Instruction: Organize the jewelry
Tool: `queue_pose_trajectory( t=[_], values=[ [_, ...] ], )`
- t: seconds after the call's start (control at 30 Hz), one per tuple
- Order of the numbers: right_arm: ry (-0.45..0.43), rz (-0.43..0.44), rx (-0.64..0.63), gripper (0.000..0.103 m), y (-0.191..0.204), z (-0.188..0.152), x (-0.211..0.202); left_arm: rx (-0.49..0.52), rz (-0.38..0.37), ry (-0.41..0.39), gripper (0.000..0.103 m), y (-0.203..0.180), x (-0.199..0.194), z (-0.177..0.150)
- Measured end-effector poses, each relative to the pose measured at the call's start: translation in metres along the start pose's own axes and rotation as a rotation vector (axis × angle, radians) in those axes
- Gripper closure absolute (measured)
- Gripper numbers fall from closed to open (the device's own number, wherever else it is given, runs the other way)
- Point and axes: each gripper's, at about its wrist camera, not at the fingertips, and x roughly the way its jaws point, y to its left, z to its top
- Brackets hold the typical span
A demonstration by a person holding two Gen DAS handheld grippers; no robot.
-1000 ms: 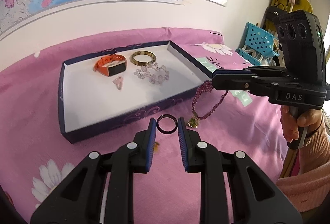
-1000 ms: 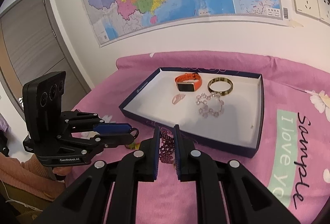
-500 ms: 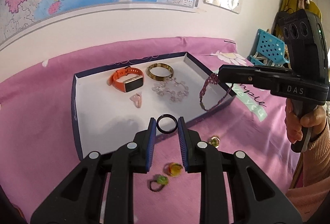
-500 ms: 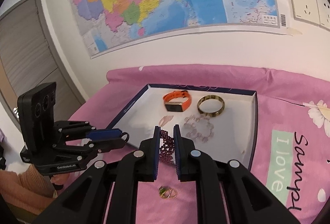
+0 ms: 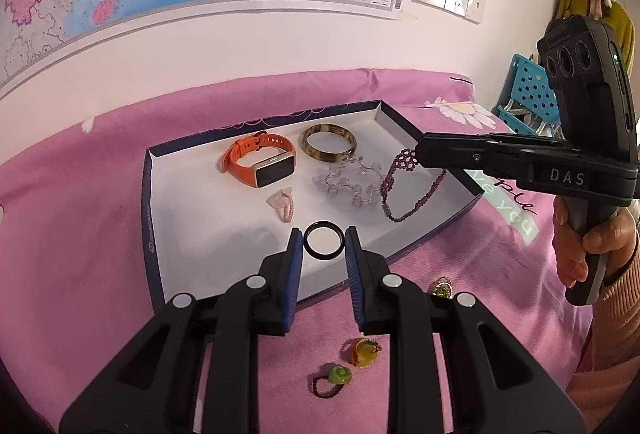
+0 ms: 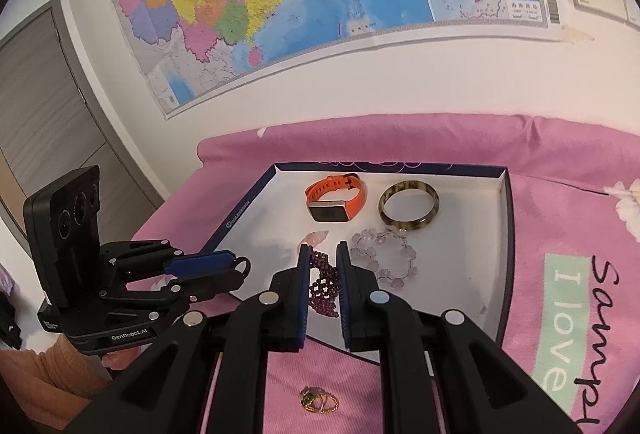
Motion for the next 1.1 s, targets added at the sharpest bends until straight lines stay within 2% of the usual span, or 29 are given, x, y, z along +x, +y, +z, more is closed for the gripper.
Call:
queue_pose_trajectory(
  t=[0.77,1.1],
  values=[
    [0.045,0.062,0.104,0.092,-0.019,-0.004,0.029,-0.009,0.021,0.051,0.081,0.004,0.023,0.004],
    [0.059,0.052,0.133,0.092,-0.026,-0.006,0.036,-0.012,0.038,0.076,0.081,0.006,0.036,0.004]
  ],
)
